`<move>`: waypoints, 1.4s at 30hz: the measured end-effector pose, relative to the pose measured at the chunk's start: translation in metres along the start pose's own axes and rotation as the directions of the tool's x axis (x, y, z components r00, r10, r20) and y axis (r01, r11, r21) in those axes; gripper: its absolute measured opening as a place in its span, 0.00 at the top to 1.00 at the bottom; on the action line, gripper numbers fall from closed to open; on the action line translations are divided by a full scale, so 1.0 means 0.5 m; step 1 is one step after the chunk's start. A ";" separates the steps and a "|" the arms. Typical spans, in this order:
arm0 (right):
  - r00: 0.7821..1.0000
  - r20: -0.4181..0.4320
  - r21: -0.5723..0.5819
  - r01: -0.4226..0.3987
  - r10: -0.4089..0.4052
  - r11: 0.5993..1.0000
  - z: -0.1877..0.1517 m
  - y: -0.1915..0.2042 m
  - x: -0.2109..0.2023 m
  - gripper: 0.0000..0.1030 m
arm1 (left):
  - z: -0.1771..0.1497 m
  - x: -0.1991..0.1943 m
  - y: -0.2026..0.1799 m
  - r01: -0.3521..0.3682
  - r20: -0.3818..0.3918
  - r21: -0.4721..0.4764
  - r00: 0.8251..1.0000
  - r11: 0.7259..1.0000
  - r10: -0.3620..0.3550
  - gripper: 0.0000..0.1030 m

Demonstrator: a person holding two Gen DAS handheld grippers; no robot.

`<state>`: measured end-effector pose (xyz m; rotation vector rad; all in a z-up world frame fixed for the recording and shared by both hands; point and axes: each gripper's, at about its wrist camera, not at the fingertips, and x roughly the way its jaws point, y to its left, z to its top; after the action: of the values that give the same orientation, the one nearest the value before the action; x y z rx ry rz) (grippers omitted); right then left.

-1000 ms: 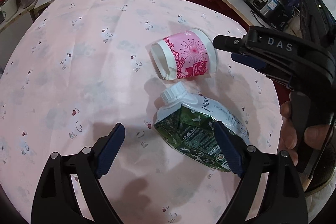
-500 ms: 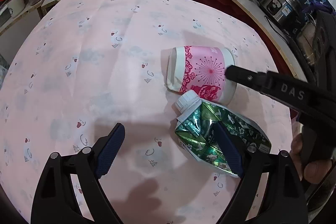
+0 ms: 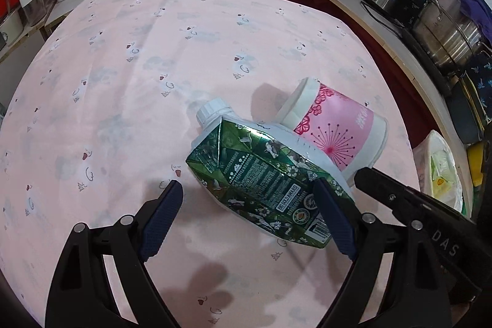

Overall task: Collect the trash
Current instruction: 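Grasp the green carton with the left gripper while the right gripper grasps the pink cup rim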

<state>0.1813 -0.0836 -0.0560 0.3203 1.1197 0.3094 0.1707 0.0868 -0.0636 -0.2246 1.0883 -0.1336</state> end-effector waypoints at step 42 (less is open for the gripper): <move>0.994 0.064 0.037 -0.091 0.088 0.995 -0.076 -0.025 -0.027 0.95 | -0.020 0.042 0.011 0.026 -0.108 -0.172 0.993 0.985 -0.045 0.17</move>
<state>0.1422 -0.0971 -0.0649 0.4133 1.0530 0.3548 0.1717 0.0862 -0.0876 -0.3943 1.2090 -0.0852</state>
